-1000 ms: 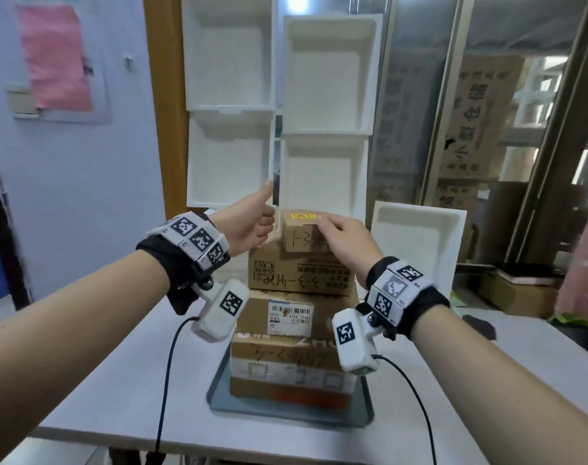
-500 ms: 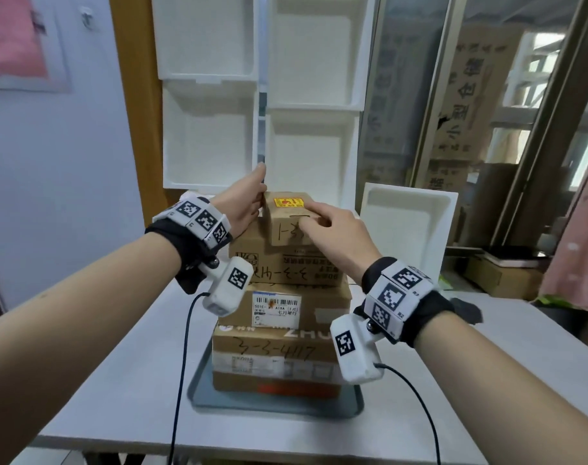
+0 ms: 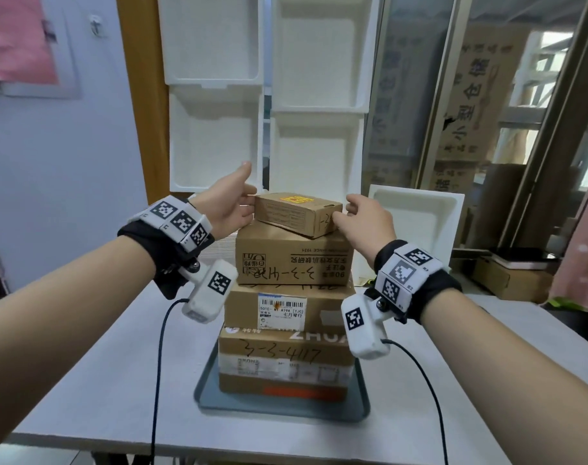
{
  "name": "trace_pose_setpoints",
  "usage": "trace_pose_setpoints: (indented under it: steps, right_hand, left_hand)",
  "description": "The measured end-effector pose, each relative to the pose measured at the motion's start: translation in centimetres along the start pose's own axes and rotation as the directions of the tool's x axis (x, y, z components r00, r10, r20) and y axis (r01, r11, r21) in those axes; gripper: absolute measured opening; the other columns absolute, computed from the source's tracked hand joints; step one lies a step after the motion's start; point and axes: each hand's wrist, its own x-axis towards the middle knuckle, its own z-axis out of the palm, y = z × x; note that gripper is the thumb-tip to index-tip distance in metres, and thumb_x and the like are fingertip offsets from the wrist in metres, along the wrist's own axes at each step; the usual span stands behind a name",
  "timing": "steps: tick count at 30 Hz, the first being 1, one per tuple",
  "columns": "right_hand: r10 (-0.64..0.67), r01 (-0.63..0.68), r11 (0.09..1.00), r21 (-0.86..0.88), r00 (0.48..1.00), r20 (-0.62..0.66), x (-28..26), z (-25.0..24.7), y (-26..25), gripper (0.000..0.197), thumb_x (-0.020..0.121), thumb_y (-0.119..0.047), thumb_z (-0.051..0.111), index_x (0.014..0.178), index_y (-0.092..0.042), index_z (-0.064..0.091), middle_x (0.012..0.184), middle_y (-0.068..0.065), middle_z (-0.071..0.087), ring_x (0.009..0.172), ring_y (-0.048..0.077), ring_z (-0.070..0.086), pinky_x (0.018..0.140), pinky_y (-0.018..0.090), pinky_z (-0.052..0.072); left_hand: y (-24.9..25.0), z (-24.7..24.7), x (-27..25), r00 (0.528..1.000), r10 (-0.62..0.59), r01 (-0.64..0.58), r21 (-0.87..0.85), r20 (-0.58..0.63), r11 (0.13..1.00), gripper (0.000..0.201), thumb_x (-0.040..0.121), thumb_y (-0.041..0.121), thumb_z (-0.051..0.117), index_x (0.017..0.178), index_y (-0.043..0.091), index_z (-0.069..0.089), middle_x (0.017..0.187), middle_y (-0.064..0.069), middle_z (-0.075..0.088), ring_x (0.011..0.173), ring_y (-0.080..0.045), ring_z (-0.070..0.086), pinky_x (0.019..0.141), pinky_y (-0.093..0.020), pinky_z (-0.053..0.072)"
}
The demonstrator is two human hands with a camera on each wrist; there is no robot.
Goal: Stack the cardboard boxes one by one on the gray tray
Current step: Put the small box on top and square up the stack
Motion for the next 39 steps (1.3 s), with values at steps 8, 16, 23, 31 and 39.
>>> trace_pose_setpoints:
  steps: [8, 16, 23, 31, 39]
  right_hand:
    - [-0.015, 0.021, 0.998, 0.052, 0.993, -0.119, -0.1, 1.1, 0.5, 0.033, 0.095, -0.032, 0.049, 0.113, -0.012, 0.069, 0.111, 0.005, 0.07, 0.112, 0.026, 0.058, 0.1, 0.034, 0.044]
    - [-0.029, 0.012, 0.982, 0.191, 0.996, 0.083, -2.4, 1.3, 0.7, 0.06, 0.099, -0.056, 0.025, 0.123, -0.016, 0.062, 0.118, 0.004, 0.066, 0.112, 0.024, 0.058, 0.102, 0.045, 0.044]
    - [-0.012, -0.009, 0.971, 0.238, 0.996, 0.088, -3.3, 1.5, 0.9, 0.062, 0.098, -0.058, 0.024, 0.126, -0.018, 0.062, 0.12, 0.002, 0.066, 0.112, 0.022, 0.057, 0.102, 0.043, 0.044]
    - [0.0, -0.022, 0.947, 0.32, 0.998, 0.069, -3.6, 1.4, 0.8, 0.068, 0.093, -0.066, 0.024, 0.13, -0.021, 0.059, 0.125, 0.0, 0.064, 0.117, 0.02, 0.056, 0.105, 0.041, 0.042]
    - [0.155, -0.214, 0.856, 0.471, 0.974, 0.162, -3.8, 2.3, 2.1, 0.076, 0.09, -0.072, 0.019, 0.137, -0.02, 0.05, 0.126, -0.004, 0.057, 0.116, 0.016, 0.049, 0.106, 0.034, 0.033]
  left_hand:
    - [0.5, -1.2, -1.1, 0.999, 0.014, -0.012, 0.042, -0.035, 0.999, 0.077, 0.1, 0.057, 0.029, 0.153, 0.001, 0.019, 0.159, -0.017, 0.025, 0.148, -0.027, 0.025, 0.12, -0.038, 0.02]
    - [-0.2, 0.7, -0.6, 1.0, 0.013, -0.009, 0.142, -0.024, 0.99, 0.081, 0.099, 0.06, 0.023, 0.153, 0.001, 0.021, 0.149, -0.013, 0.042, 0.133, -0.021, 0.044, 0.109, -0.032, 0.032]
    - [-0.6, 1.0, -0.7, 0.998, 0.045, -0.038, 0.168, -0.033, 0.985, 0.081, 0.1, 0.059, 0.023, 0.154, 0.0, 0.019, 0.159, -0.015, 0.027, 0.146, -0.023, 0.03, 0.119, -0.035, 0.018]
    - [-0.5, 0.7, -0.4, 0.993, 0.098, -0.086, 0.172, -0.064, 0.981, 0.077, 0.101, 0.057, 0.023, 0.155, 0.003, 0.015, 0.161, -0.014, 0.024, 0.146, -0.022, 0.029, 0.119, -0.032, 0.019]
    - [-4.0, -0.5, -1.0, 0.99, -0.108, 0.11, 0.02, -0.095, 0.994, 0.078, 0.096, 0.065, 0.029, 0.148, 0.007, 0.037, 0.138, -0.014, 0.057, 0.117, -0.024, 0.061, 0.091, -0.036, 0.051]
